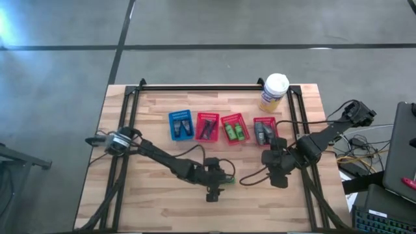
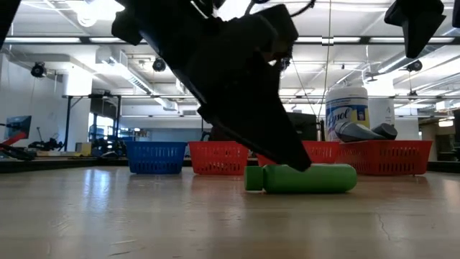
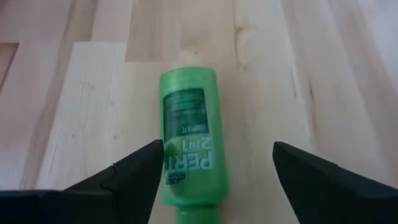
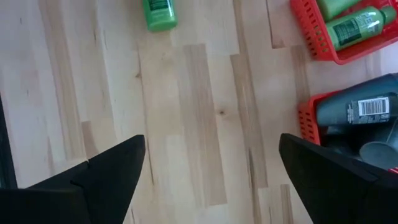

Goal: Pick & Place Travel size toiletries
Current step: Put the shampoo into the middle red bin

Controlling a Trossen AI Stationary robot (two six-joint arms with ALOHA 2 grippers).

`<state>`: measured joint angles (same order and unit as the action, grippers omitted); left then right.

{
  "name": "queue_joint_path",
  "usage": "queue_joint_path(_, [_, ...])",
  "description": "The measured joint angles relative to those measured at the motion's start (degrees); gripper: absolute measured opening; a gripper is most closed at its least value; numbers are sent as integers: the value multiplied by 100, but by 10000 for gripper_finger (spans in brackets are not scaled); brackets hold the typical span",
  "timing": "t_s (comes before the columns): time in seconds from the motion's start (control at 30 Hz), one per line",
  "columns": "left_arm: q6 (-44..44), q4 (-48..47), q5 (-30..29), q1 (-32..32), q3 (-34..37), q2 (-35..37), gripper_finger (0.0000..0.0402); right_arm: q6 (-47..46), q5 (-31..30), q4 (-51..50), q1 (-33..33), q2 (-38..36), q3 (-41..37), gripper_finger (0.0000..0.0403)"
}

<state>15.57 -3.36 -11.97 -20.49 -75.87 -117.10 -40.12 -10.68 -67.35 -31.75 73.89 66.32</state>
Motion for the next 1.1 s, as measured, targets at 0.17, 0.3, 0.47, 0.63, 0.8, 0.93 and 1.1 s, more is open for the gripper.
queue_joint_path(0.17, [144, -608, -9, 35, -105, -19, 303, 11, -4, 0, 0, 0, 0, 368])
queue_joint_path(0.3, [399, -614, 59, 111, -41, -19, 303, 17, -126, 4, 0, 0, -3, 368])
queue_joint_path(0.47, [925, -496, 287, 239, -33, -19, 303, 2, -151, 6, 0, 0, -9, 368])
queue_joint_path(0.63, [1191, -182, 605, 291, -18, -72, 303, 2, -155, 8, 0, 0, -9, 368])
queue_joint_path(0.8, [1059, -116, 592, 286, -12, -177, 303, 2, -197, 8, 0, 0, -16, 368])
queue_joint_path(0.93, [1019, -116, 571, 302, -12, -177, 303, 2, -197, 8, 0, 0, -20, 368])
queue_joint_path(1.1, [699, -124, 588, 315, -3, -183, 286, -3, -198, 8, 2, 0, -22, 368])
